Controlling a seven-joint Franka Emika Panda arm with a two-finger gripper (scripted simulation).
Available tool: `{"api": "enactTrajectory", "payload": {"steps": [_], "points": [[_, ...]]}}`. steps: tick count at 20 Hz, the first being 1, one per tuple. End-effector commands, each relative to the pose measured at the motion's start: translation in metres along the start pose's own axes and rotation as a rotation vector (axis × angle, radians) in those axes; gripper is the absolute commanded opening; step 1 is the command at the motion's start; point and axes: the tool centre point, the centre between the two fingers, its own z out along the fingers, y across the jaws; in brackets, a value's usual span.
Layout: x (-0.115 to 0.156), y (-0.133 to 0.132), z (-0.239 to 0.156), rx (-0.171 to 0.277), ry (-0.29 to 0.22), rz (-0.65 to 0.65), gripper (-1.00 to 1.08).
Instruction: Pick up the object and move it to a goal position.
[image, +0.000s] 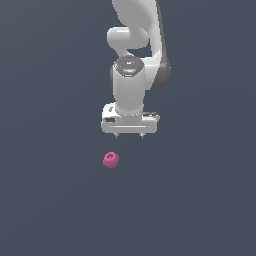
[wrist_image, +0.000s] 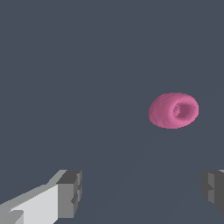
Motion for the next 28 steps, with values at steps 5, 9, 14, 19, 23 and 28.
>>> {"api": "enactTrajectory", "payload": {"steps": [5, 9, 14, 19, 23, 28], "points": [[0.001, -0.008, -0.006, -0.003, 0.005, -0.03, 1.0], [0.002, -0.02, -0.015, -0.008, 0.012, -0.075, 1.0], [0.003, -0.02, -0.014, -0.008, 0.012, -0.072, 1.0], [0.008, -0.01, -0.007, -0.006, 0.011, -0.035, 1.0], [0.018, 0.006, 0.006, -0.004, 0.009, 0.027, 1.0], [0.033, 0.037, 0.031, -0.003, 0.006, 0.144, 1.0]]}}
